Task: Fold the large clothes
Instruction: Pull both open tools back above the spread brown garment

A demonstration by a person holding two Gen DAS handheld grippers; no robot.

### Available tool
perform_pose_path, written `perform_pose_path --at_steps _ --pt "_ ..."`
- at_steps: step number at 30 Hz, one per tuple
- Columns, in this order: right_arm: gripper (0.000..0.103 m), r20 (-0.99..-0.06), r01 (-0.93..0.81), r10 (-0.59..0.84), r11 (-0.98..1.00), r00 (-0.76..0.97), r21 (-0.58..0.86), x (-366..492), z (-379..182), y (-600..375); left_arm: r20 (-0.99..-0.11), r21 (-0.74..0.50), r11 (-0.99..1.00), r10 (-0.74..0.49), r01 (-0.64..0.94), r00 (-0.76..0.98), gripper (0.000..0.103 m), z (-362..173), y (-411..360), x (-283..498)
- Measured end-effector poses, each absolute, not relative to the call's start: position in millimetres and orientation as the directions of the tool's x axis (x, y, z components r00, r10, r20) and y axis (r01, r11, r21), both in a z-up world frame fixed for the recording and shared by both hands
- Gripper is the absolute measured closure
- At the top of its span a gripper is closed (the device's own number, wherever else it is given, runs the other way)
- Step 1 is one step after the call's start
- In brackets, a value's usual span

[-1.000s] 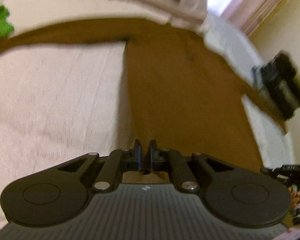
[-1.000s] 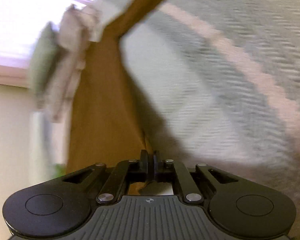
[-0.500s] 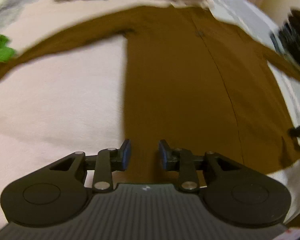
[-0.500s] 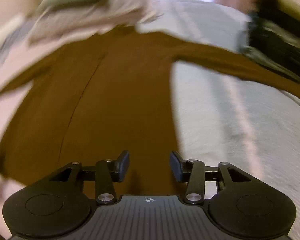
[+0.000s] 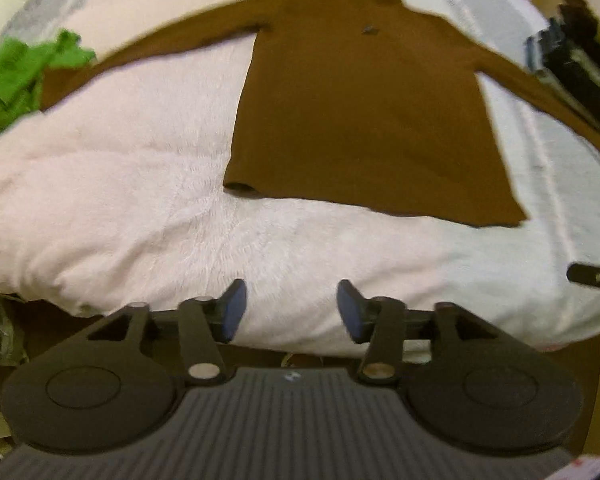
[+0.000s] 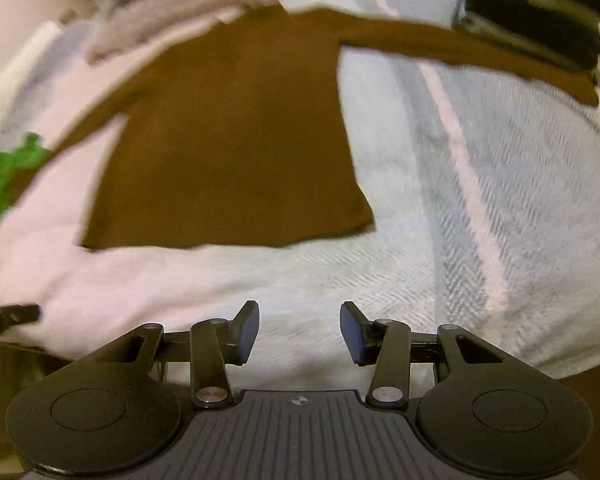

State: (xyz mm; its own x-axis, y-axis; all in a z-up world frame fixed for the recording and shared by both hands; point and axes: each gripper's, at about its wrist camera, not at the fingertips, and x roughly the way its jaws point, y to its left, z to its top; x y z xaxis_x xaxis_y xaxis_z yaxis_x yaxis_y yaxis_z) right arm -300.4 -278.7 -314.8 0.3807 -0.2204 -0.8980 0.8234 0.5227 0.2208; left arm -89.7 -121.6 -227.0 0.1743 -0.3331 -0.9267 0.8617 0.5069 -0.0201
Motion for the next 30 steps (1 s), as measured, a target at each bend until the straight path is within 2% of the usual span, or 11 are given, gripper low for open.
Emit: perform_pose_path --at_steps 2,4,13,30 --pt "0.053 -0.880 0.793 -0.227 0.564 0.417 0.231 -296.5 -285.2 -268.4 -0.912 -0.001 0.504 -0.354 0.864 0.206 0.043 -197.9 -111.7 -109.0" --pt "0.046 -0.864 0.764 -0.243 0.606 0.442 0.220 -299.0 -258.1 -255.5 -0.901 0.002 0.511 -0.372 0.860 0.223 0.042 -172.6 -100.9 -124.7" --pt "0.044 -0.849 0.693 -0.246 0.698 0.468 0.180 -330.8 -201.6 -197.0 -0.870 0.015 0.502 -0.420 0.865 0.259 0.036 -107.1 -61.3 -182.9" --pt "0.044 -0.849 0.676 -0.236 0.716 0.473 0.177 -360.4 -184.1 -172.3 -0.858 0.010 0.479 -0.447 0.878 0.254 0.035 -88.9 -41.0 -208.1"
